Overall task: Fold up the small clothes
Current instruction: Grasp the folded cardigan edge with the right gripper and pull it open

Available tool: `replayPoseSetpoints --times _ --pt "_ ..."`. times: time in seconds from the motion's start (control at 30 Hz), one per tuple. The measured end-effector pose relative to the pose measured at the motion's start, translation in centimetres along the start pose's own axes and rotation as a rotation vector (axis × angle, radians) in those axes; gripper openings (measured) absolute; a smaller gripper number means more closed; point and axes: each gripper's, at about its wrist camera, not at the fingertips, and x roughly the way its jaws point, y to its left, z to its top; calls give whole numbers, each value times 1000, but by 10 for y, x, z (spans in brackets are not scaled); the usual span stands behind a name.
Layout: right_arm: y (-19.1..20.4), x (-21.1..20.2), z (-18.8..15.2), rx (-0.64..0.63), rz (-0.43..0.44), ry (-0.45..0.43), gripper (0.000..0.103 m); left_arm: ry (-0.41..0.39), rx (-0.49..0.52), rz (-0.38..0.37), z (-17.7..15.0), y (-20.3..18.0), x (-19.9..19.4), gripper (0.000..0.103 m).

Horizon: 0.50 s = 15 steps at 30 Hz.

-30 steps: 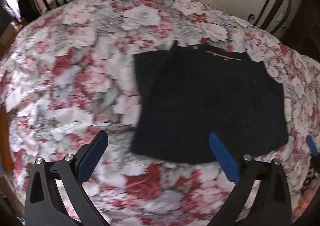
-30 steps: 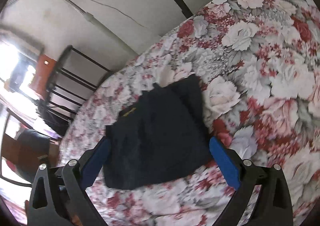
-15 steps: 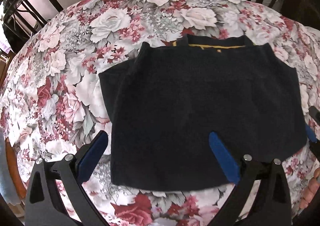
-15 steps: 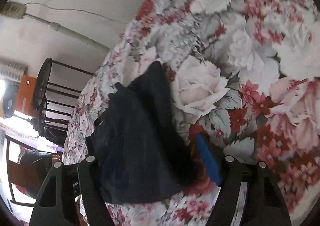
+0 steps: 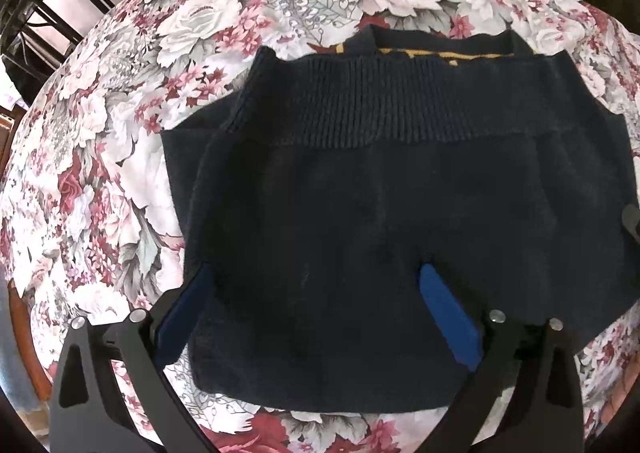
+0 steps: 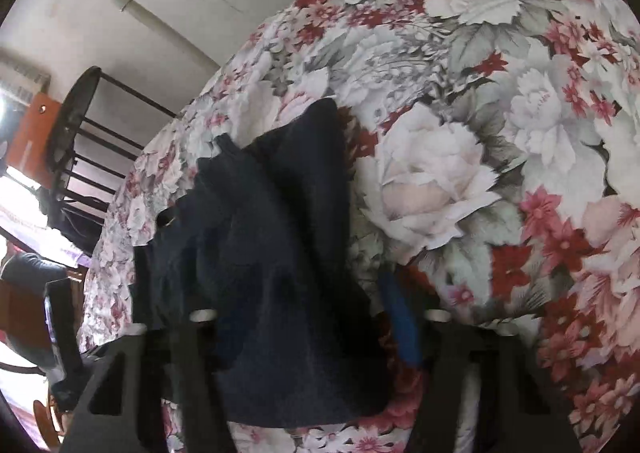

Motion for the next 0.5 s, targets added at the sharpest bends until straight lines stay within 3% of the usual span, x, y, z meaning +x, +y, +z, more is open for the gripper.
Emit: replayPoseSetpoints --times 0.1,0.2,0.27,0.33,0.43,0.5 --pt "16 -7 -2 -11 88 -6 37 -5 -8 6 0 -1 -1 99" --pt "16 -4 2 -31 58 -5 40 -23 11 9 -2 -5 -8 98" --pt "-13 9 1 112 73 32 35 -26 29 17 -2 -7 -8 98" --pt "-18 9 2 147 101 31 37 -17 28 8 -1 -7 -7 98" --pt "-6 11 0 81 72 30 44 -4 7 -17 0 -5 -8 98" --pt "2 9 0 52 50 8 34 -8 5 -21 0 -5 -10 98"
